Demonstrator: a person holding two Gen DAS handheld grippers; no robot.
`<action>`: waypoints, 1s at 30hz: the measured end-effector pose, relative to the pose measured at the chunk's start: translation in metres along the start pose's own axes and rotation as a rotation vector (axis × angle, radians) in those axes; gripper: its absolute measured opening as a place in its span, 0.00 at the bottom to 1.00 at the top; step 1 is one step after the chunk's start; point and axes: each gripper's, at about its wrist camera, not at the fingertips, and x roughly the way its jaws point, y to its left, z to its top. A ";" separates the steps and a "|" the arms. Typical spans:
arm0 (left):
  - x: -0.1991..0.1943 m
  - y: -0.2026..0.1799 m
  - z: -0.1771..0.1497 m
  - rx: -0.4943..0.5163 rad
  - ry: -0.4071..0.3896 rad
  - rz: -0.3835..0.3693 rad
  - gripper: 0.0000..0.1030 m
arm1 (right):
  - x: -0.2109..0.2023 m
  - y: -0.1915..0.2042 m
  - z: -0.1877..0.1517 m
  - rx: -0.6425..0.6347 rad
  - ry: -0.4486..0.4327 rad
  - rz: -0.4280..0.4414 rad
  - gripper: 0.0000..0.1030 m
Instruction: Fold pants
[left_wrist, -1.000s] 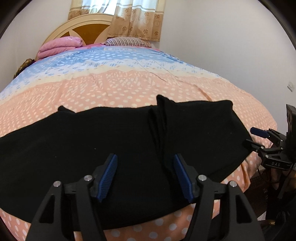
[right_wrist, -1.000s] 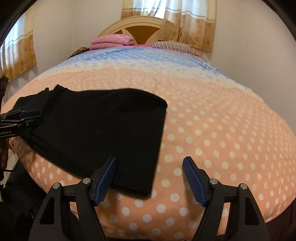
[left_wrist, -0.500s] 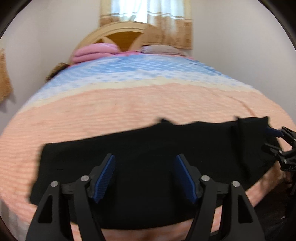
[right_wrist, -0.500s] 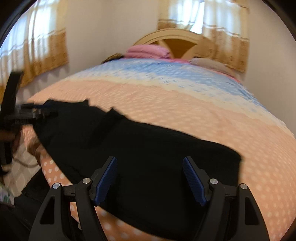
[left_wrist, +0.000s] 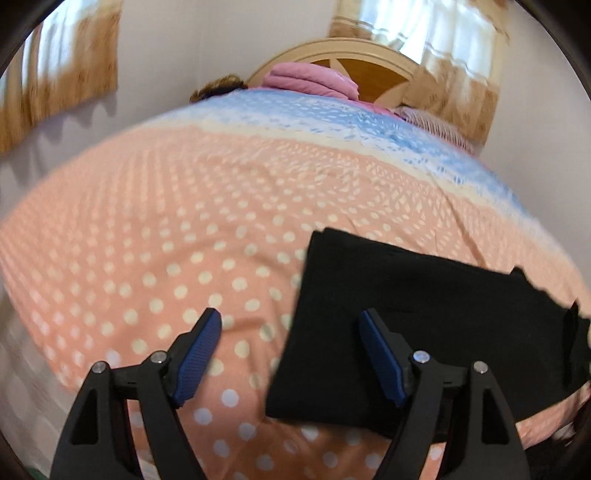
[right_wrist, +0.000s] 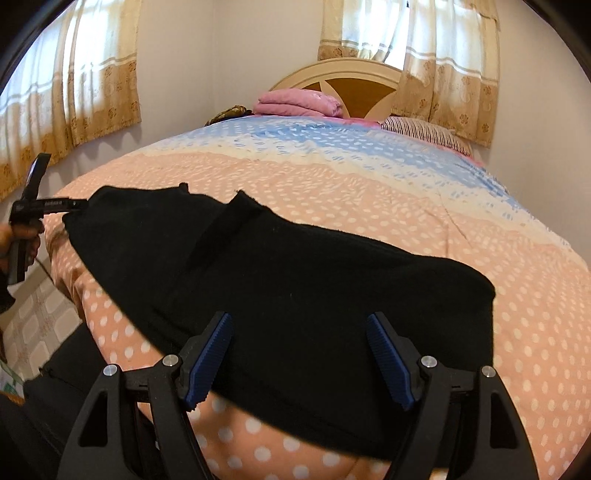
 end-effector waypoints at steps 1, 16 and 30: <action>0.000 0.003 -0.002 -0.023 -0.002 -0.023 0.77 | 0.000 0.003 -0.001 -0.012 -0.002 -0.006 0.74; 0.000 -0.018 -0.008 -0.006 -0.002 -0.053 0.50 | 0.001 0.028 -0.012 -0.097 -0.022 0.010 0.74; -0.023 -0.007 -0.009 -0.067 -0.057 -0.090 0.15 | 0.002 0.024 -0.016 -0.075 -0.027 0.015 0.74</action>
